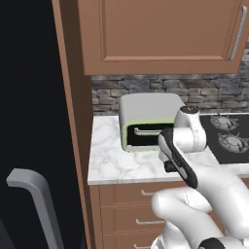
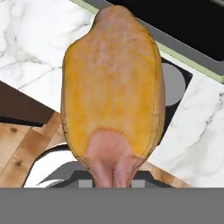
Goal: Take the chicken drumstick from the fridge and place it on the digital scale on the counter by the fridge. Wait a few seconds for a reading, then move it to the plate on the dining counter.
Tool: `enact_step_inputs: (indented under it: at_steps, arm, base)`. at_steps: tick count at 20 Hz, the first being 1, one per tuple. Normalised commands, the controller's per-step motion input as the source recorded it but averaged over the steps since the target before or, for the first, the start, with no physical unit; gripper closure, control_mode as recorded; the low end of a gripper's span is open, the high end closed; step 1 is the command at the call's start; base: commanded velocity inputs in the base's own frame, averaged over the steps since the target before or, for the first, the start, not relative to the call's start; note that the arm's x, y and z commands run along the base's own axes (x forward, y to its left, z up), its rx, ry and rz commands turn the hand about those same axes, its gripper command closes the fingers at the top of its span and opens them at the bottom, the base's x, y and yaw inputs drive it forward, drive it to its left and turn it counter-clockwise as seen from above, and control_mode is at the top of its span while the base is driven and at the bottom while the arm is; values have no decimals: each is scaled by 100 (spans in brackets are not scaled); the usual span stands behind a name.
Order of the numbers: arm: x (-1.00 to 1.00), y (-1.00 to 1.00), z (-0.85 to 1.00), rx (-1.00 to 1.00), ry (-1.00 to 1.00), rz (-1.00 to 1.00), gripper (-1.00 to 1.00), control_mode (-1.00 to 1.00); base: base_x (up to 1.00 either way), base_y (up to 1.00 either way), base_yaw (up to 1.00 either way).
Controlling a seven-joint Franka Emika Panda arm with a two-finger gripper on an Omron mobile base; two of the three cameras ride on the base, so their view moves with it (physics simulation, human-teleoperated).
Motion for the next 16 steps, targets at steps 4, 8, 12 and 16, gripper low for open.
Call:
enact_step_inputs:
  at_steps: [4, 8, 12, 16]
  arm:
    - [27, -13, -33, 4, -15, 27, 100, -100]
    - [0, -9, -44, 6, -29, 16, 100, -100]
    - [0, 0, -41, 1, -10, 1, 100, -100]
    - [0, 0, -22, 0, 3, 0, 100, -100]
  base:
    - [0, 0, 0]
    - [0, 0, 0]
    - [0, 0, 0]
    - [0, 0, 0]
